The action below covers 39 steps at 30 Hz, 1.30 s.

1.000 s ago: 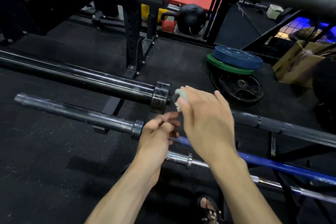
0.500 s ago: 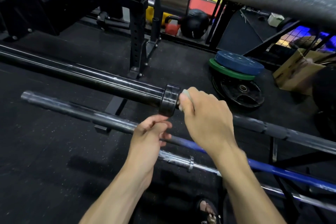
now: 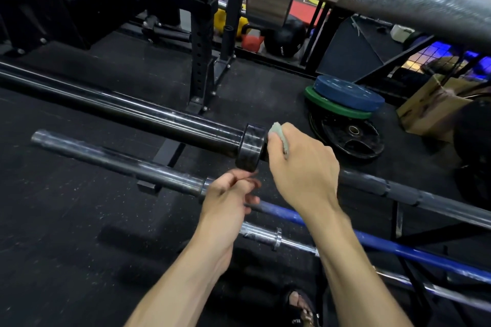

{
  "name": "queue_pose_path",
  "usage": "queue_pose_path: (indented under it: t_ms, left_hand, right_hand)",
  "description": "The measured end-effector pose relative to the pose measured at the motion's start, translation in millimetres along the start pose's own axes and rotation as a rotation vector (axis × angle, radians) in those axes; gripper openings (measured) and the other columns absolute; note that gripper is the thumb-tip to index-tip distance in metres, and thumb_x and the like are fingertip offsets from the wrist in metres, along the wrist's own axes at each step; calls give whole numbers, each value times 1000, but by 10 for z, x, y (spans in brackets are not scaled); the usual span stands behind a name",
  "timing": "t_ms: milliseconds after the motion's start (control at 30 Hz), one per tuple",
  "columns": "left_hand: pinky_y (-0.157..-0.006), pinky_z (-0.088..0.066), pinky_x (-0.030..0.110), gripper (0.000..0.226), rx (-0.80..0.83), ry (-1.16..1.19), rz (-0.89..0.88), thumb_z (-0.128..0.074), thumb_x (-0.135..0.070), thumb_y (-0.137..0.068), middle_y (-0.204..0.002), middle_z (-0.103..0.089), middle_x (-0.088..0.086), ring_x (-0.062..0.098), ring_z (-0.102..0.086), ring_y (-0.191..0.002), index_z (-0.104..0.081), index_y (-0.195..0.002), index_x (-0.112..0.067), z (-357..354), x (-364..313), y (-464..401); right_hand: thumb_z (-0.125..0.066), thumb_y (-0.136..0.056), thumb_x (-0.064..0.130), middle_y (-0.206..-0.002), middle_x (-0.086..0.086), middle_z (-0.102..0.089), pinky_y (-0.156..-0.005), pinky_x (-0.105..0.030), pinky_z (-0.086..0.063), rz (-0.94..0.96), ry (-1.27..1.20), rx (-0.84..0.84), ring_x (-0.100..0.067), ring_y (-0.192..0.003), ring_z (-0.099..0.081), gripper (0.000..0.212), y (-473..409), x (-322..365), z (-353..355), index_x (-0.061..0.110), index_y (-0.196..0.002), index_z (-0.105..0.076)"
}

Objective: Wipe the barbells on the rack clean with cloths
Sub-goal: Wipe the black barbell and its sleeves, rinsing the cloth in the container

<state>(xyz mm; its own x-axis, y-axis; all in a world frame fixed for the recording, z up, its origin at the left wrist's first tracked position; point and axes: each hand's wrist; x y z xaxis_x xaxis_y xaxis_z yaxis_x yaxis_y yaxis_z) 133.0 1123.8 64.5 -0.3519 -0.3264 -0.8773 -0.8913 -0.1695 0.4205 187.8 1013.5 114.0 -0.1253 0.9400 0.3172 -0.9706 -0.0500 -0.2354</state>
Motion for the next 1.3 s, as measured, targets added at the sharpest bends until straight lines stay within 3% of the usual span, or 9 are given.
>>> queue_pose_path:
  t_ms: [133, 233, 300, 400, 533, 633, 833, 1033, 1300]
  left_hand:
    - [-76, -47, 30, 25, 2, 4, 12, -56, -7, -98, -94, -78, -1, 12, -63, -70, -76, -103, -21, -2, -18, 35]
    - [-78, -45, 34, 25, 9, -9, 19, -54, -7, -98, -94, -78, 2, 16, -65, -75, -75, -100, -20, -16, -19, 26]
    - [-78, -44, 34, 25, 10, -14, 23, -51, -5, -99, -92, -78, 4, 20, -66, -77, -72, -92, -18, -33, -30, 22]
    - [-86, -46, 34, 31, 45, -14, 32, -48, -3, -100, -86, -78, 3, 13, -68, -72, -73, -90, -17, -74, -57, 60]
    - [-84, -45, 34, 33, 68, -31, 40, -48, -3, -101, -82, -78, 1, 9, -69, -70, -75, -92, -21, -102, -46, 84]
    - [-78, -45, 31, 33, 65, -52, 24, -51, -5, -100, -93, -78, 2, 11, -64, -72, -79, -101, -23, -54, 9, 60]
    - [-76, -45, 30, 34, 51, -52, 4, -49, -5, -101, -92, -77, 2, 10, -64, -71, -78, -100, -22, -29, 48, 60]
    - [-91, -51, 42, 36, 95, -69, 13, -45, -4, -102, -92, -79, 6, 18, -72, -82, -77, -100, -20, -131, 51, 99]
    - [-94, -50, 38, 34, 57, -38, 26, -43, -6, -103, -89, -79, 5, 16, -73, -85, -75, -100, -15, -141, 47, 95]
  right_hand:
    - [-43, -105, 37, -62, 3, -53, -70, -34, -29, 66, -146, 76, -16, -62, -49, 36, 20, -158, 12, 20, -73, -44]
    - [-45, -103, 36, -91, 16, -65, -90, -39, -45, 179, -251, 59, -11, -93, -62, 25, 175, -205, 5, 22, -102, -66]
    - [-42, -104, 36, -128, 14, -64, -117, -44, -33, 249, -173, 50, -10, -128, -53, 39, 296, -218, -55, 22, -133, -62]
    - [-46, -103, 29, -154, 5, -48, -126, -41, -19, 327, -122, -40, -13, -149, -35, 46, 420, -264, -69, 16, -147, -53]
    - [-53, -99, 24, -151, 8, -52, -125, -44, -22, 454, -135, -87, -12, -148, -38, 42, 507, -440, -28, 20, -140, -61]
    - [-49, -99, 35, -144, 13, -58, -126, -38, -19, 285, -107, -68, -7, -142, -44, 40, 431, -600, 142, 29, -135, -65]
    - [-50, -99, 26, -149, -3, -55, -124, -42, -25, 325, 21, -92, -26, -142, -47, 45, 427, -367, -11, 13, -140, -61]
    - [-37, -98, 28, -153, 6, -51, -124, -46, -24, 336, 59, -115, -20, -147, -40, 51, 470, -315, -58, 19, -144, -57]
    - [-41, -93, 24, -147, 0, -58, -125, -38, -19, 301, 14, -193, -26, -142, -46, 50, 457, -185, -158, 11, -136, -63]
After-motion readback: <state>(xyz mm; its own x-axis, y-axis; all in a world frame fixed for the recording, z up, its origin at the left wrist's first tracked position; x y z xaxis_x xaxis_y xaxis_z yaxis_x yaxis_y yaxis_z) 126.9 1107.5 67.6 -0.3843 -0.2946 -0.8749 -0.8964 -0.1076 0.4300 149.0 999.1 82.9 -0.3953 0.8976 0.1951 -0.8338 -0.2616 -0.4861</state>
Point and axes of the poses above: each hand's wrist, its own y-axis away from the middle knuckle, its own z-axis out of the back of the hand, x = y × z
